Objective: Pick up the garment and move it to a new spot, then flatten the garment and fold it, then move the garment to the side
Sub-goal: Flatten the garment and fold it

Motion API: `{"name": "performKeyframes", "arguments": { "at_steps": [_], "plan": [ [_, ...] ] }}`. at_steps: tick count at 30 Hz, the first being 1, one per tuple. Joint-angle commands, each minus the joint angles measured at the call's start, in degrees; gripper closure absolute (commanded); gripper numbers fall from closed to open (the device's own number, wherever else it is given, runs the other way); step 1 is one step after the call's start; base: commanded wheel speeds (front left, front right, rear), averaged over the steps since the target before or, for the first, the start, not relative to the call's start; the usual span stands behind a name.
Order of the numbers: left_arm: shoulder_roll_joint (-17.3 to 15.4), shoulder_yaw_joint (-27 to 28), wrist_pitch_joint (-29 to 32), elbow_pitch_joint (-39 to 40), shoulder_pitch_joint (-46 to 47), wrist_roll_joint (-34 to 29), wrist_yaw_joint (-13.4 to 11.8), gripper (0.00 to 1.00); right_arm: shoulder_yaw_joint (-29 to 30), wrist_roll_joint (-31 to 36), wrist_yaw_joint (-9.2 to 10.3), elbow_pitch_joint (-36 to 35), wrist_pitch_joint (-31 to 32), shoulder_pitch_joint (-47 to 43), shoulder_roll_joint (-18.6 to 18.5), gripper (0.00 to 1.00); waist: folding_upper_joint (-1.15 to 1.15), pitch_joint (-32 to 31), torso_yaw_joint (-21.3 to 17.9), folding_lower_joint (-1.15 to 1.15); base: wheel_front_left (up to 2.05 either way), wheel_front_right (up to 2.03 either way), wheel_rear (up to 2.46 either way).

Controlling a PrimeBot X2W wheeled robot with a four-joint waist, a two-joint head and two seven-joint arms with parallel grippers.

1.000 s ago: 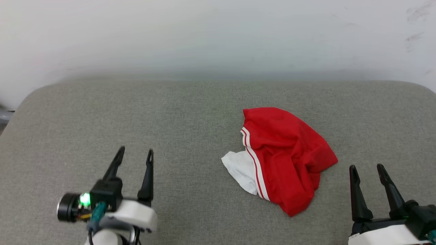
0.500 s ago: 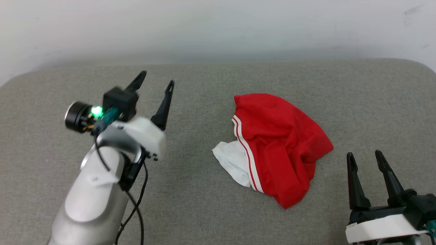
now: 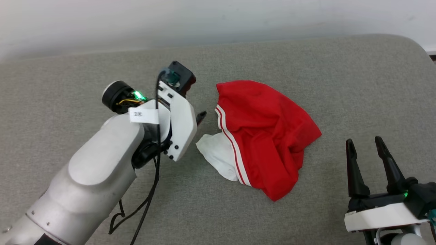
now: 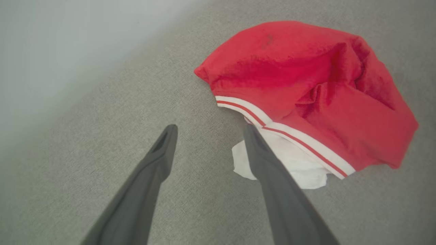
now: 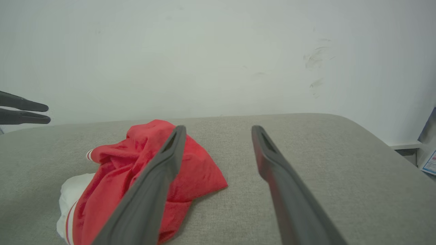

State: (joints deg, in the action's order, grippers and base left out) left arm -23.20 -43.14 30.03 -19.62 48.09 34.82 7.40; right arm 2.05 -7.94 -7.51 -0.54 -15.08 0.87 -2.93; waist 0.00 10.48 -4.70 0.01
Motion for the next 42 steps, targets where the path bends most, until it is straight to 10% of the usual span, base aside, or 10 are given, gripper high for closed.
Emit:
{"name": "performKeyframes", "arguments": {
  "at_steps": [1, 20, 21, 22, 23, 35, 42],
  "plan": [
    [-0.7, -2.8, 2.9, 0.0, 1.8, 1.8, 0.0, 0.0, 0.0, -0.2, 0.04, -0.3, -0.1, 0.9, 0.1, 0.0, 0.0, 1.1, -1.1, -0.01, 0.0, 0.0, 0.0],
    [-4.5, -28.4, 11.9, -7.6, 8.4, 10.9, 0.0, 0.0, -0.1, -2.1, 0.04, -0.5, -0.1, 5.6, 0.1, 0.0, 0.0, 9.5, -6.1, -0.01, 0.0, 0.0, 0.0],
    [-4.5, -29.0, 11.6, -7.8, 8.2, 11.2, -0.1, 0.19, -0.1, -2.2, 0.04, -0.4, -0.1, 5.8, 0.1, 0.0, 0.0, 9.6, -6.1, -0.01, 0.0, 0.0, 0.0],
    [-4.5, -29.4, 11.2, -7.9, 8.3, 11.5, -0.1, 0.93, 0.0, -2.2, 0.04, -0.4, -0.1, 5.9, 0.1, 0.0, 0.0, 9.7, -6.1, -0.01, 0.0, 0.0, 0.0],
    [-4.4, -29.6, 10.6, -7.9, 8.6, 11.8, -0.1, 1.0, 0.1, -2.3, 0.04, -0.4, -0.1, 6.0, 0.1, 0.0, 0.0, 9.7, -6.0, -0.01, 0.0, 0.0, 0.0],
    [-5.0, -25.3, -6.4, -4.4, 11.6, 14.2, -0.6, 1.0, 1.4, -1.3, 0.04, 0.1, -0.1, 3.7, 0.1, 0.0, 0.0, 4.8, -0.9, -0.01, 0.0, 0.0, 0.0],
    [-11.5, -20.3, -13.8, 1.5, 5.7, 16.9, -5.8, 1.0, 1.3, -0.8, 0.04, 0.1, -0.1, 1.8, 0.1, 0.0, 0.0, 1.6, 2.5, -0.01, 0.0, 0.0, 0.0]
  ]
}}
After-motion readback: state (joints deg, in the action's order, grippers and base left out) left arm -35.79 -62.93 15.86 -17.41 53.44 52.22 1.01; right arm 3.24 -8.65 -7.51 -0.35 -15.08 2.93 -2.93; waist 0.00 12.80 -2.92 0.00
